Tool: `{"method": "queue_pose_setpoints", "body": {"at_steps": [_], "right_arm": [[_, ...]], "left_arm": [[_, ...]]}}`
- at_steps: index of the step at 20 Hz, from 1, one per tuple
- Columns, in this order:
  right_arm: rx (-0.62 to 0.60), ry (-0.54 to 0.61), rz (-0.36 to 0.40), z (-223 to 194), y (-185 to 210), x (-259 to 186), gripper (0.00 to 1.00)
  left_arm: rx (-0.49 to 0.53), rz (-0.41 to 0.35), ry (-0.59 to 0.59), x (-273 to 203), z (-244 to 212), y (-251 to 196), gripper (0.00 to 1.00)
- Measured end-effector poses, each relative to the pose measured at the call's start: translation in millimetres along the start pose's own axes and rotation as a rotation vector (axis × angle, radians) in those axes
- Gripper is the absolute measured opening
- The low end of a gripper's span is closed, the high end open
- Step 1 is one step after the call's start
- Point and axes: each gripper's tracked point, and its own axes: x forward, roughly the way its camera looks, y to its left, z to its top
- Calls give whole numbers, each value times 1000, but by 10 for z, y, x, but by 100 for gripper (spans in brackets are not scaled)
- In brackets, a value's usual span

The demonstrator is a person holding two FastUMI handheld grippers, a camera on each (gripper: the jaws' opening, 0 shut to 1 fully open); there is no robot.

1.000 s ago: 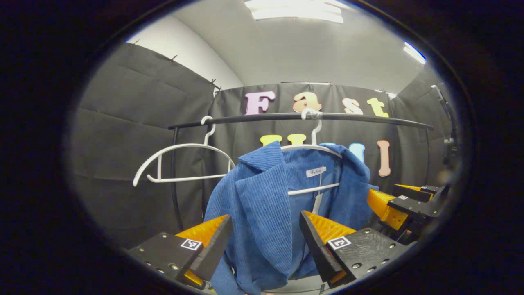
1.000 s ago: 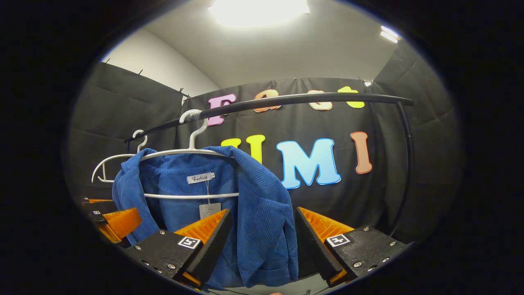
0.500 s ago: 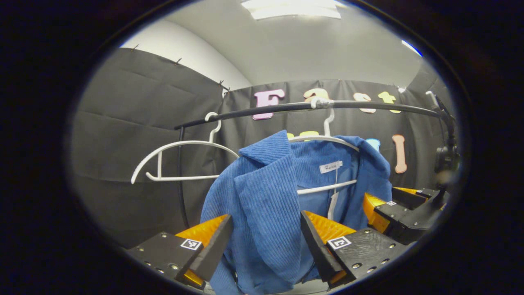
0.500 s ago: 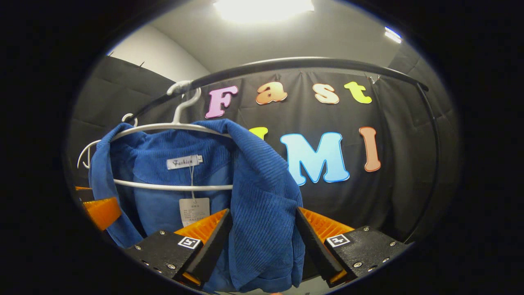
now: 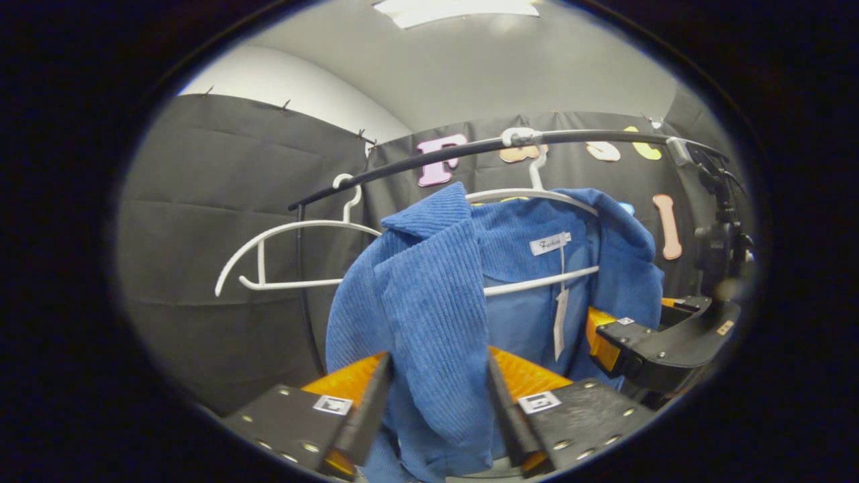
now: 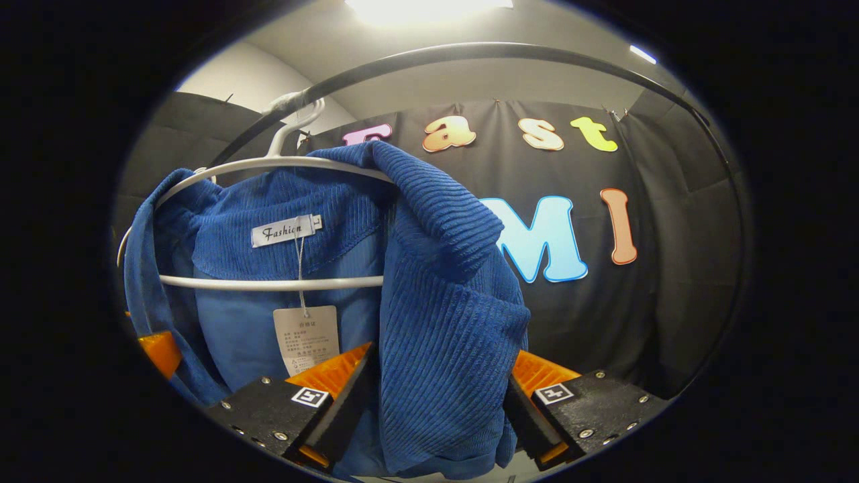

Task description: Grasp the clothes on the hanger with both hands and then place them into the laundry hamper below.

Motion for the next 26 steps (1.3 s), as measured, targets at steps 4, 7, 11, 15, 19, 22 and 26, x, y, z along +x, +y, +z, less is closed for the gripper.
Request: {"method": "queue_pose_setpoints", "body": {"at_steps": [4, 7, 11, 15, 19, 22, 26], "right_arm": [[-10, -14, 30, 88, 16, -11, 46], [-29, -67, 63, 221, 67, -106, 7], [-77, -143, 64, 460, -1, -169, 5], [-90, -206, 31, 721, -107, -221, 5], [-82, -259, 0, 979, -260, -218, 3], [-75, -282, -28, 1123, -404, -144, 5], [-62, -311, -54, 1276, -573, -64, 3]], "left_arm": [[8, -5, 29, 25, -101, 13, 50], [-48, 7, 34, 37, -129, 119, 22], [-52, -20, 33, 30, -79, 176, 1], [-33, -18, -23, -189, 294, 353, 1], [-62, -22, -67, -311, 642, 455, 6], [-80, -24, -109, -340, 903, 581, 0], [-69, -10, -177, -346, 1182, 783, 6]]}}
